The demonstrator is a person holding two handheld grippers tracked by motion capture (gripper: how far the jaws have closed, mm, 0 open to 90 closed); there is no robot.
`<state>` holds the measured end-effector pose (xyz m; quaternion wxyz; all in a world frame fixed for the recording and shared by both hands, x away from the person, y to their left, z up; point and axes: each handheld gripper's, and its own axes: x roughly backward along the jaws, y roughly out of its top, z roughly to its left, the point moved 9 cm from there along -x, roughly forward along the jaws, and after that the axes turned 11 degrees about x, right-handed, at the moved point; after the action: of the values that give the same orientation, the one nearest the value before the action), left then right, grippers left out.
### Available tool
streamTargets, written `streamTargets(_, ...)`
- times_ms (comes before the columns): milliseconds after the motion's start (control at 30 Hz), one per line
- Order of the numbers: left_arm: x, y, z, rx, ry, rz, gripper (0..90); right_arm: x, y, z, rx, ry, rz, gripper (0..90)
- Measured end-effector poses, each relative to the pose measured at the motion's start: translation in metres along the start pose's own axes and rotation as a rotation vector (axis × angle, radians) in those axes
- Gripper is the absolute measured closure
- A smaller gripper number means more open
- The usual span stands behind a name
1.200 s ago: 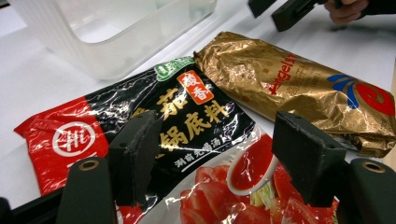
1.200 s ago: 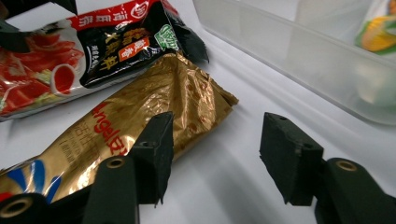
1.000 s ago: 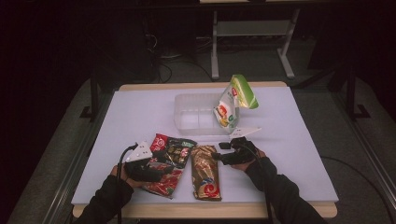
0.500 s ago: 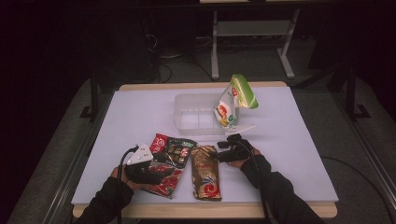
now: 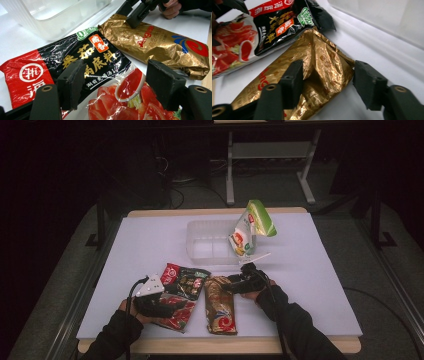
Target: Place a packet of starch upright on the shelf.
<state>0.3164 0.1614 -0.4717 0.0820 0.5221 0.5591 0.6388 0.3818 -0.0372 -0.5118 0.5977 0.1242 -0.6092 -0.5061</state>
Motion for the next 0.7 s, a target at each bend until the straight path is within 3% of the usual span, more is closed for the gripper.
streamTargets(133, 0.000, 0.000, -0.001, 0.000, -0.004, 0.001, 31.1, 0.001, -0.001, -0.001, -0.023, -0.006, 0.004, 62.8)
streamTargets(267, 0.001, 0.002, -0.002, -0.002, 0.001, -0.001, 31.1, 0.002, -0.002, -0.002, -0.005, -0.030, 0.014, 71.3)
streamTargets(533, -0.001, 0.009, -0.003, 0.007, 0.004, -0.007, 31.0, 0.007, -0.005, 0.000, 0.051, -0.068, 0.020, 78.1)
streamTargets(700, -0.007, 0.015, -0.006, 0.023, -0.017, -0.012, 29.9, 0.011, -0.003, 0.002, 0.086, -0.091, 0.009, 80.1)
